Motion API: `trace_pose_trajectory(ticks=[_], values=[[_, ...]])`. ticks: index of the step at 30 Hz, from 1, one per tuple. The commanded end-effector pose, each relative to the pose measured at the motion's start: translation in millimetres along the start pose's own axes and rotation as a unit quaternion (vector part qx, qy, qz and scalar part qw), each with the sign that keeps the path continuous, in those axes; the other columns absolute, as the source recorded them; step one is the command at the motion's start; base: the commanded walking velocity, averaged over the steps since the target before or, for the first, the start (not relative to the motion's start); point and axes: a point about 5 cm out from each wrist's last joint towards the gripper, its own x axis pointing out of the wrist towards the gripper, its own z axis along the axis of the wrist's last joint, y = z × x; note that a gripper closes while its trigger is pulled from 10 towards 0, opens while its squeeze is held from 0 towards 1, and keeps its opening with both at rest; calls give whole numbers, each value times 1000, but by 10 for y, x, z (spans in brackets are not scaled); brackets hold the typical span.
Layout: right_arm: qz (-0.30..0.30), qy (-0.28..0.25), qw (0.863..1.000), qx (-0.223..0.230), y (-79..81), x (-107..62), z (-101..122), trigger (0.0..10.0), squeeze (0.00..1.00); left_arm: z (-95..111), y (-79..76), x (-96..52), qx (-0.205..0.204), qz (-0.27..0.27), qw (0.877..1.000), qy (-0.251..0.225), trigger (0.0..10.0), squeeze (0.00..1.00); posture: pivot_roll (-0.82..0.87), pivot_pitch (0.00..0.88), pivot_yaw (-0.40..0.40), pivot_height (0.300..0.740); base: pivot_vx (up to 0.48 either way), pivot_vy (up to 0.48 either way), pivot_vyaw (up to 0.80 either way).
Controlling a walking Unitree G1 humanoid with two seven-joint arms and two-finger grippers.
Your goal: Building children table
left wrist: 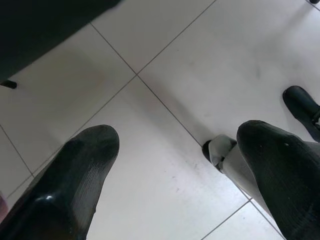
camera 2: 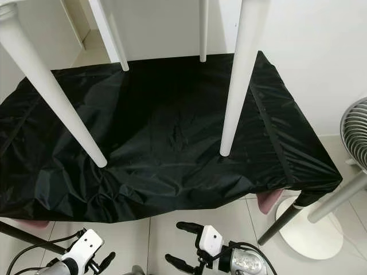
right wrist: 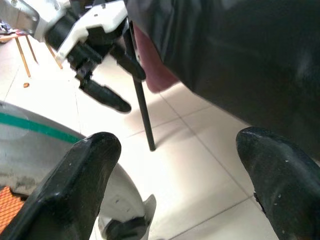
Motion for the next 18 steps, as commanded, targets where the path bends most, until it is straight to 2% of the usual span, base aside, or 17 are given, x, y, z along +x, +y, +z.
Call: trace_pose_trajectory(ticks=[1,3,5,8,10,12,13,14,16,17,18], values=[[8,8,1000,3,32,6,-32,10000,0,-62,24,-46,6,1,1000,12,10000,0,100,51,168,740,0,0,0],[10,19,1000,5,42,-14,-73,10000,0,-26,6,-18,8,-1,1000,5,10000,0,101,50,167,740,0,0,0],[9,55,998,23,75,-76,-199,10000,0,205,-131,155,11,-8,999,-29,10000,0,105,40,153,740,0,0,0],[5,66,997,29,79,-94,-237,10000,0,280,-187,210,11,-10,999,-39,10000,0,107,38,150,740,0,0,0],[-25,100,993,59,62,-145,-344,10000,0,405,-324,307,0,-11,999,-51,10000,0,111,30,131,740,0,0,0],[-25,100,993,59,62,-145,-344,10000,0,405,-324,307,0,-11,999,-51,10000,0,111,30,131,740,0,0,0],[-41,117,990,67,56,-166,-393,10000,0,461,-397,353,-3,-7,999,-53,10000,0,112,28,126,740,0,0,0],[-97,144,980,93,4,-201,-476,10000,0,552,-543,441,-29,7,998,-48,10000,0,110,18,94,740,0,0,0],[-210,188,949,140,-94,-271,-606,10000,0,754,-868,570,-69,34,996,-43,10000,0,103,10,78,740,0,0,0],[-235,197,940,151,-112,-291,-633,10000,0,802,-943,591,-77,39,995,-42,10000,0,103,10,78,740,0,0,0],[-235,197,940,151,-112,-291,-633,10000,0,802,-943,591,-77,39,995,-42,10000,0,103,10,78,740,0,0,0]])
